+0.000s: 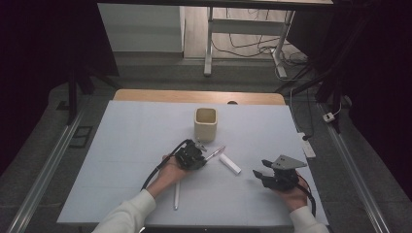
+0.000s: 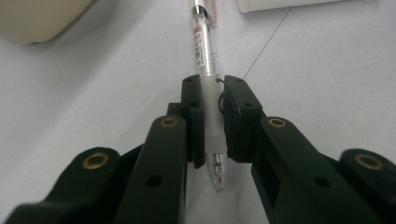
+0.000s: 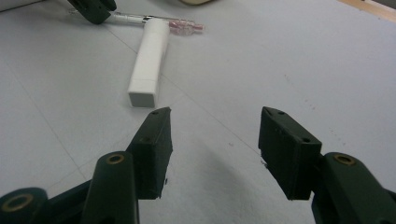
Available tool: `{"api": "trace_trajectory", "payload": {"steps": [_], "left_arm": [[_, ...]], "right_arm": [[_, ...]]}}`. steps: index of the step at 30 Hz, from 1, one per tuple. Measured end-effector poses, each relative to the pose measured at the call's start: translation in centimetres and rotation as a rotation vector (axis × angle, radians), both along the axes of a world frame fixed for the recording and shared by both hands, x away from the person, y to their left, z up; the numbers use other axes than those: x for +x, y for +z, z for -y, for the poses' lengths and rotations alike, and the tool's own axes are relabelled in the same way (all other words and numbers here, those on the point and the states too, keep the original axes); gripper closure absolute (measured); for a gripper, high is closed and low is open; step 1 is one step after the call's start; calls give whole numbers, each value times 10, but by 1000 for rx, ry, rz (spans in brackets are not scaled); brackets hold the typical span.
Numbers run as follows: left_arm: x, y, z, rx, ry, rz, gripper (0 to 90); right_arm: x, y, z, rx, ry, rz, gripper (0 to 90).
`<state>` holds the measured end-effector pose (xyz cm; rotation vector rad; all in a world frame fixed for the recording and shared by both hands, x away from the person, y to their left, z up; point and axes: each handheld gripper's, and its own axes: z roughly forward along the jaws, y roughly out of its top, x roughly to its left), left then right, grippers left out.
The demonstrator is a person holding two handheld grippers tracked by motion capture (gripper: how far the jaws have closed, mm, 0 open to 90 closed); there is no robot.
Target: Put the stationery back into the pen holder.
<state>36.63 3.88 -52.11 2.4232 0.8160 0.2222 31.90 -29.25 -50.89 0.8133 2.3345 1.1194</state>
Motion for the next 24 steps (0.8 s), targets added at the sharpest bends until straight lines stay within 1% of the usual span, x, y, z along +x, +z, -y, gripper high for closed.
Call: {"api": "trace_trajectory", "payload": {"steps": [7, 15, 18, 20, 24], "left_arm": [[0, 0, 0, -5, 4, 5, 792], [0, -1, 0, -14, 0, 29, 793], [0, -1, -2, -11, -6, 40, 794], [0, 0, -3, -16, -11, 46, 794], [-1, 4, -6, -42, -12, 64, 794]], "right_arm": [[0, 0, 0, -2, 1, 3, 437], [0, 0, 0, -4, 0, 4, 437], [0, 0, 0, -7, 4, 0, 437], [0, -1, -1, -3, 2, 5, 437], [0, -1, -1, -6, 3, 7, 437]]}}
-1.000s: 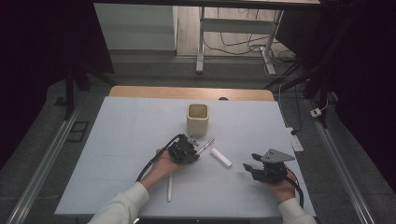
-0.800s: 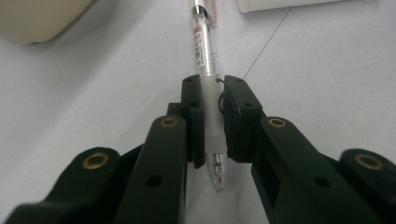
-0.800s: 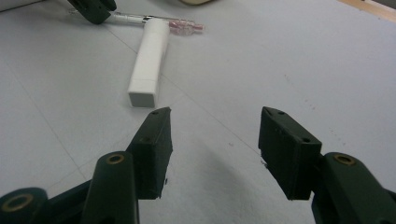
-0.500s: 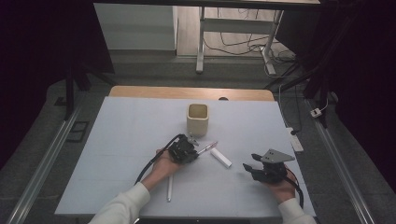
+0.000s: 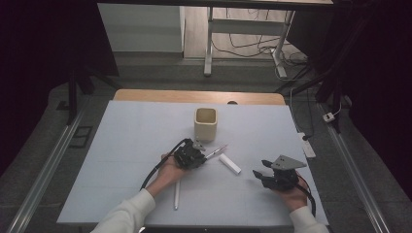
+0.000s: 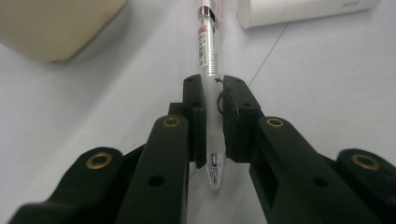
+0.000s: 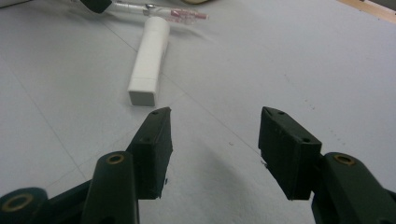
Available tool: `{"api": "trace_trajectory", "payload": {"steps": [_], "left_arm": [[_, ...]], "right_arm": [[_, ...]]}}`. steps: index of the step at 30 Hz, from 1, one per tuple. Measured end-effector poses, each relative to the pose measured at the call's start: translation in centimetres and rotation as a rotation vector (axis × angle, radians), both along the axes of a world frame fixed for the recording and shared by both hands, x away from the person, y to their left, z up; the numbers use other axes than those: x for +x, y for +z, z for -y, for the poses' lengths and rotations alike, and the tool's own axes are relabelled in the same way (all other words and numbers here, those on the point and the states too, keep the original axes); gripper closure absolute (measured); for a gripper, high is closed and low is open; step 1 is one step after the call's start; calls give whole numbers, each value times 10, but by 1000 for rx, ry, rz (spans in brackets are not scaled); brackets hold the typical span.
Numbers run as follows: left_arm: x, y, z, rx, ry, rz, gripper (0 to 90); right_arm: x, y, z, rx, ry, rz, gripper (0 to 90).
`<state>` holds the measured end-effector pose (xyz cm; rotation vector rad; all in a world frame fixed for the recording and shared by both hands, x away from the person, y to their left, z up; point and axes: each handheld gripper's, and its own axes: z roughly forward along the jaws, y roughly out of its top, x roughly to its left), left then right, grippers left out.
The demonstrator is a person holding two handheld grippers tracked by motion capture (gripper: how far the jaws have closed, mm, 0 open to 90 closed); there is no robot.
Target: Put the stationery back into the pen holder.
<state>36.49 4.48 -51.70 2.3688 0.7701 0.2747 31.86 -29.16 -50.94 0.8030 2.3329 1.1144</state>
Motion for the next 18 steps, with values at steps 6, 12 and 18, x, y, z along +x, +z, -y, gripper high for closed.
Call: {"api": "trace_trajectory", "payload": {"steps": [6, 12, 18], "left_arm": [[-1, 8, -7, -54, -5, 16, 795], [-3, 16, -13, -99, -17, 21, 794], [-7, 26, -19, -146, -36, 39, 795]], "right_arm": [[0, 0, 0, -1, 0, 3, 437], [0, 1, 0, -5, 1, 2, 437], [0, 0, 0, -6, 1, -1, 436]]}}
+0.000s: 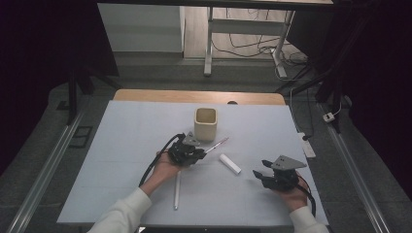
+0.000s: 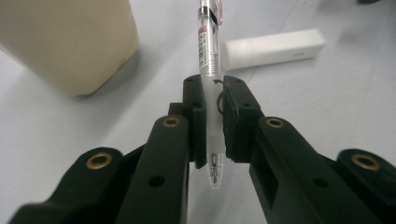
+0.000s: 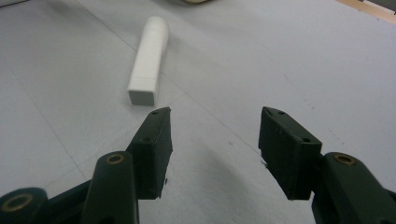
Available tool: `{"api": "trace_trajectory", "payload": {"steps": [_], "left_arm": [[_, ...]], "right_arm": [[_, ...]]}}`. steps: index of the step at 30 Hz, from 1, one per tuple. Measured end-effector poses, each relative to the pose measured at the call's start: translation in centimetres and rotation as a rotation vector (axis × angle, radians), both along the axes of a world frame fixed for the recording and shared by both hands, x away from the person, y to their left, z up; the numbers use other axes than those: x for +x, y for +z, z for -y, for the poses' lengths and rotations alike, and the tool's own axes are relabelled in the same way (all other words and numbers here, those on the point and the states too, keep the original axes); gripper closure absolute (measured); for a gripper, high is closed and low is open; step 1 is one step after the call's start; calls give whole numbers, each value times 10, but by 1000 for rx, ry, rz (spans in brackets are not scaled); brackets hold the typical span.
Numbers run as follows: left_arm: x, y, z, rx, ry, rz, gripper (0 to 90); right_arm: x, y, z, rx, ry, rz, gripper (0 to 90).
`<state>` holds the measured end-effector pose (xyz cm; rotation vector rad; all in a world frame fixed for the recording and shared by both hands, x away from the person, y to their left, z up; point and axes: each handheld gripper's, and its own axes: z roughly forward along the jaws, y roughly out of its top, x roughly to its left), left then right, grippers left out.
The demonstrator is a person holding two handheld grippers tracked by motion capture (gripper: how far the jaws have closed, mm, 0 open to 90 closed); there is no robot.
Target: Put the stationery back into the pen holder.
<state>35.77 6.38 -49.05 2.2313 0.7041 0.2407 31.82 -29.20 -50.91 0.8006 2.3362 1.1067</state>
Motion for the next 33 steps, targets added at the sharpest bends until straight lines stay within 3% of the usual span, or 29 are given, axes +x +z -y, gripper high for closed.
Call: {"api": "trace_trajectory", "payload": {"steps": [9, 33], "left_arm": [[-8, 16, -4, -37, -39, 38, 794], [-27, 21, -19, -15, -94, 49, 795]], "right_arm": [[-1, 1, 0, 10, 2, 8, 434], [-6, 4, -6, 16, 16, 25, 431]]}}
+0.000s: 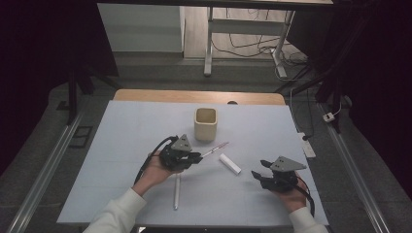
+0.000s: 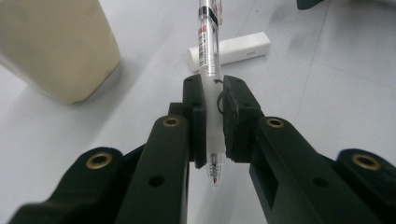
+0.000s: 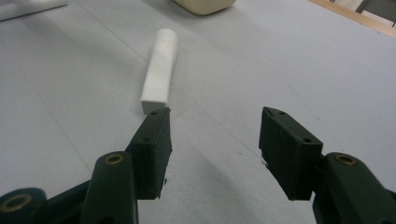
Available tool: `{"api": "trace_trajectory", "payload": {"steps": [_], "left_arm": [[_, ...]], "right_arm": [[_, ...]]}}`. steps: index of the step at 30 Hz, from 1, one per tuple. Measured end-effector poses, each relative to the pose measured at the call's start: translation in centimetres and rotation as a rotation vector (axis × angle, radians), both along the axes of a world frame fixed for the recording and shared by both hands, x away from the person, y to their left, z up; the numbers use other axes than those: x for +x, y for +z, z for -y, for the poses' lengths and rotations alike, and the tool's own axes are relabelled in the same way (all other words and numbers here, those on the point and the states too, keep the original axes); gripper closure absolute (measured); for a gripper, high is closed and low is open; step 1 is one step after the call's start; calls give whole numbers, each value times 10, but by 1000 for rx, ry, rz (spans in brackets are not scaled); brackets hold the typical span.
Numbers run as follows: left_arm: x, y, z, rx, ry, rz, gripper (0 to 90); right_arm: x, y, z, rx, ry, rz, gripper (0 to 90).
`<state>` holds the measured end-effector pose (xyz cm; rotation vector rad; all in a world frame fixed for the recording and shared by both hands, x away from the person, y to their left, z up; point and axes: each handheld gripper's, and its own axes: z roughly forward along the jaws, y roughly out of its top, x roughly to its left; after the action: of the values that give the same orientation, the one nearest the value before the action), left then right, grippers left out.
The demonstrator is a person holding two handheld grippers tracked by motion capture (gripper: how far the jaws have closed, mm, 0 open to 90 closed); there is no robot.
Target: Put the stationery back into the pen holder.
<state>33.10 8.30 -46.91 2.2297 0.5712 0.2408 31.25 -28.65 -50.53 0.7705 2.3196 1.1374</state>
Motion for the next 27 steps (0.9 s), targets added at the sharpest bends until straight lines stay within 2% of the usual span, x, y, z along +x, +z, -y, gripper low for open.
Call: {"api": "trace_trajectory", "payload": {"steps": [5, 11, 14, 27], "left_arm": [[0, 0, -3, -31, -4, -17, 794], [-2, 0, 1, -27, -28, -16, 794], [-4, 0, 3, -26, -41, -16, 794], [-6, -6, 12, 9, -87, -30, 794]], "right_arm": [[-1, 1, -3, -3, 8, 2, 429], [-3, 3, -6, -2, 15, 3, 424], [-5, 4, -8, 15, 21, 8, 423], [-10, 7, -23, -7, 64, 10, 387]]}}
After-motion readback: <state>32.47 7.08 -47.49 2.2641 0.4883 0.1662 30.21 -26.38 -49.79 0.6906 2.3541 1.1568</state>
